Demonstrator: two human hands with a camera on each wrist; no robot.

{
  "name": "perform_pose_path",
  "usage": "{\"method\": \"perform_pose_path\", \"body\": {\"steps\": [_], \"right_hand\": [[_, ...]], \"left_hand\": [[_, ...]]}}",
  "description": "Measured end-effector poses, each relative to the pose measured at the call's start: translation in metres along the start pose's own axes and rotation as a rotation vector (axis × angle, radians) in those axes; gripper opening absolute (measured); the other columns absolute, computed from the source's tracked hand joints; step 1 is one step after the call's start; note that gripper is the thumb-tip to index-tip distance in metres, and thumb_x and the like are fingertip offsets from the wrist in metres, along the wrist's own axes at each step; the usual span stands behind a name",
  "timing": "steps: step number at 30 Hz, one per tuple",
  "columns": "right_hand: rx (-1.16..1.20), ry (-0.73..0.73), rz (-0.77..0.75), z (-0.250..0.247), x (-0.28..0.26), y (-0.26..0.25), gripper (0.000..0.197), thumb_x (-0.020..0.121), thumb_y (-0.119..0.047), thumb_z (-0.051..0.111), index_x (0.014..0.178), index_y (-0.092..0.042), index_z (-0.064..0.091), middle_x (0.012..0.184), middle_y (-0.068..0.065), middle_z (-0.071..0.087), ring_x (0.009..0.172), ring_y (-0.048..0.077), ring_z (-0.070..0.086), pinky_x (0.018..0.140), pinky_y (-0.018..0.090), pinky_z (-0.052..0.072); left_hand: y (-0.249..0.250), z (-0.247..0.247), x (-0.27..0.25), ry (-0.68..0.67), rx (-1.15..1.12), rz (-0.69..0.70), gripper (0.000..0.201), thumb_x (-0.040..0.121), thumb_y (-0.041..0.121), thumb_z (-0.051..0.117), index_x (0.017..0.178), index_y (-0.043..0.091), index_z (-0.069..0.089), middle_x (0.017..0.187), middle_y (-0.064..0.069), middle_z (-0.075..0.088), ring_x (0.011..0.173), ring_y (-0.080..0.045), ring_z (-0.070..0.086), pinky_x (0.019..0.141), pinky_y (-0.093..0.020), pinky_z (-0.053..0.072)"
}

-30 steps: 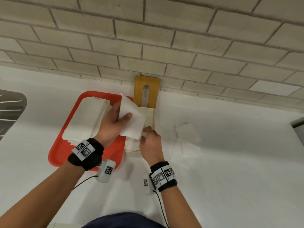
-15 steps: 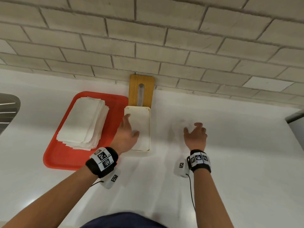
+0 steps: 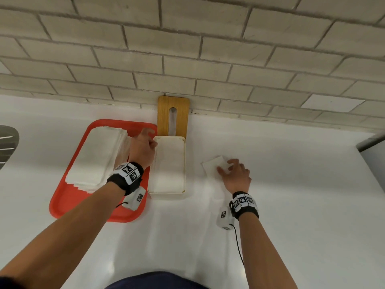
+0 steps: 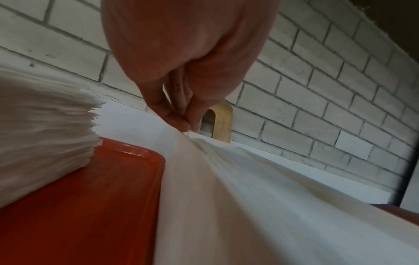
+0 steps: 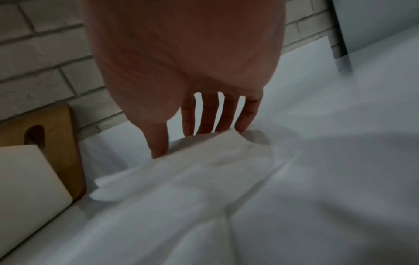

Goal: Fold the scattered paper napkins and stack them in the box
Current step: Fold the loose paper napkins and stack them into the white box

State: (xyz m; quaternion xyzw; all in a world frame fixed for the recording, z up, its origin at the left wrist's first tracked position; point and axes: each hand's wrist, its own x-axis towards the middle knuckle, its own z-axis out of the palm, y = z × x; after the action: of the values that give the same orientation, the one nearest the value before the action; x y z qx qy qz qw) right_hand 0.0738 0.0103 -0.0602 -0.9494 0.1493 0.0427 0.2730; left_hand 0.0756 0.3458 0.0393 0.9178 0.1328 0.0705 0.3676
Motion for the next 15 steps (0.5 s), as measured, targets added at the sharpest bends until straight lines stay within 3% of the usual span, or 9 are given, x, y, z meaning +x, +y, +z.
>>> {"method": "perform_pose_path", "body": {"steps": [2,6,9,11,13,15], "right_hand": [[-0.017,-0.018,-0.009,0.004,-0.002,-0.002,0.034,0.092,-0.047,0.069,0.121,-0.032,0.058,0.11,-0.006,0.064,0.112,0.026,0.052,0.093,0.043,0.04],[0.017,0.008,0.024,0.007,-0.006,-0.005,0.011,0.1,-0.035,0.063,0.109,-0.028,0.064,0.113,-0.003,0.068,0.117,0.031,0.056,0.095,0.043,0.04],[0.171,0.061,-0.008,-0.001,-0.009,-0.007,0.006,0.101,-0.033,0.066,0.103,-0.028,0.064,0.109,-0.004,0.07,0.111,0.029,0.063,0.093,0.041,0.048],[0.414,0.077,-0.021,-0.015,-0.016,-0.014,0.009,0.1,-0.028,0.071,0.097,-0.023,0.063,0.111,-0.006,0.072,0.11,0.023,0.069,0.089,0.036,0.051],[0.659,0.041,-0.036,-0.037,-0.033,-0.031,0.012,0.102,-0.024,0.072,0.096,-0.019,0.062,0.111,-0.011,0.074,0.101,0.007,0.072,0.085,0.03,0.05],[0.807,-0.011,-0.129,-0.058,-0.053,-0.056,0.015,0.105,-0.021,0.069,0.097,-0.015,0.058,0.102,-0.014,0.072,0.086,0.002,0.066,0.078,0.024,0.047]], "left_hand": [[-0.003,0.004,0.005,-0.017,-0.025,0.036,0.034,0.098,0.003,0.072,0.13,0.01,0.064,0.095,-0.005,0.078,0.087,-0.018,0.072,0.081,-0.034,0.059],[-0.006,0.007,0.011,-0.052,0.042,0.092,0.032,0.098,0.003,0.07,0.128,0.011,0.065,0.096,-0.003,0.078,0.094,-0.022,0.072,0.088,-0.041,0.061],[-0.011,0.003,0.006,-0.015,0.18,0.227,0.037,0.093,0.005,0.074,0.128,0.015,0.064,0.122,-0.007,0.068,0.114,-0.032,0.062,0.098,-0.048,0.055],[-0.014,-0.003,-0.001,-0.077,0.339,0.304,0.041,0.092,0.014,0.076,0.13,0.021,0.063,0.138,-0.003,0.059,0.126,-0.034,0.052,0.105,-0.05,0.05],[-0.009,-0.01,-0.013,-0.068,0.367,0.36,0.035,0.098,0.025,0.073,0.131,0.023,0.065,0.145,0.0,0.055,0.133,-0.031,0.047,0.11,-0.045,0.046],[0.011,-0.016,-0.028,-0.09,0.15,0.387,0.032,0.103,0.041,0.067,0.131,0.025,0.064,0.139,0.01,0.055,0.129,-0.016,0.049,0.111,-0.031,0.041]]}}
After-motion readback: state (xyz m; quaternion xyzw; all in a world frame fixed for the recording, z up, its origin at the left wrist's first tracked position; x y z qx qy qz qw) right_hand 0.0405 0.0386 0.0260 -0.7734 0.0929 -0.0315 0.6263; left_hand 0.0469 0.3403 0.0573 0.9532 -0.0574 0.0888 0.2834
